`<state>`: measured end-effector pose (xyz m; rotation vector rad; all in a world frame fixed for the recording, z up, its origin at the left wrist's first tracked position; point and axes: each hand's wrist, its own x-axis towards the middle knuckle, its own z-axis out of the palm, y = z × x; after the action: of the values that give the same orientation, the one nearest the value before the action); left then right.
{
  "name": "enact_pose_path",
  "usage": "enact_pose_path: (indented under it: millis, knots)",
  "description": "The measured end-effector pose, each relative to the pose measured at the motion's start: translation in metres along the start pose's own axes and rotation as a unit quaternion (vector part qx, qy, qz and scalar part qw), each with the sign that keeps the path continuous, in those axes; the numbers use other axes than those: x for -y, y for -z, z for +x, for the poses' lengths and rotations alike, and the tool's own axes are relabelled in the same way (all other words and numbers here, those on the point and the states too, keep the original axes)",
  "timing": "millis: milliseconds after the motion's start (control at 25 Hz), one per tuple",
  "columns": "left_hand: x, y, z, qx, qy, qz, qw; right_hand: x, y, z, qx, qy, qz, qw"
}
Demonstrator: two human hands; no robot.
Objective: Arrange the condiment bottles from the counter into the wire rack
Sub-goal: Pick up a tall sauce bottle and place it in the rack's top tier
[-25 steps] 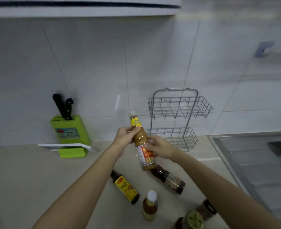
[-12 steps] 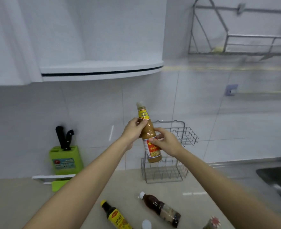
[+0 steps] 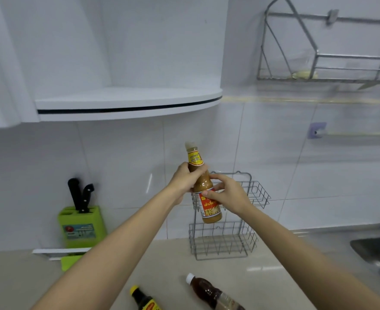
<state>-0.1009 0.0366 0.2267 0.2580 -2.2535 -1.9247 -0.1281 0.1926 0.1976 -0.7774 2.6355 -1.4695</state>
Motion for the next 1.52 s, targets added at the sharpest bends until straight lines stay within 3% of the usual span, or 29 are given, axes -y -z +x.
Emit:
enact_pose_path:
  millis: [160, 280, 520, 640, 840, 1000, 1320, 1520]
  knots:
    - [-0.004, 0.001, 0.013, -0.028, -0.019, 0.024, 0.999, -0.001, -0.003, 0.012, -0.035, 0.0, -0.001, 0.999]
    - [-0.005, -0.002, 0.018, -0.032, -0.032, 0.026, 0.999, -0.007, -0.002, 0.024, 0.01, 0.0, -0.011, 1.0]
    - [-0.001, 0.0, 0.028, -0.003, -0.026, 0.029, 0.999, -0.005, -0.003, 0.032, 0.066, -0.036, 0.07, 0.995]
    - [-0.006, -0.001, 0.02, 0.048, 0.018, -0.015, 0.999, -0.005, -0.005, 0.031, 0.048, -0.047, 0.085, 0.994]
    - [0.03, -0.01, 0.002, -0.02, 0.078, -0.027, 0.996, -0.004, -0.006, 0.031, 0.025, -0.05, 0.074, 0.996]
    - [0.083, -0.013, 0.003, 0.021, 0.135, -0.115, 0.984, -0.001, -0.006, 0.039, 0.009, -0.039, 0.063, 0.997]
    - [0.092, -0.022, 0.014, 0.079, 0.131, -0.172, 0.973, -0.013, -0.015, 0.057, -0.088, -0.024, 0.047, 0.995]
    - [0.094, -0.023, 0.013, 0.09, 0.111, -0.208, 0.968, -0.027, -0.035, 0.061, -0.076, -0.022, 0.024, 0.997]
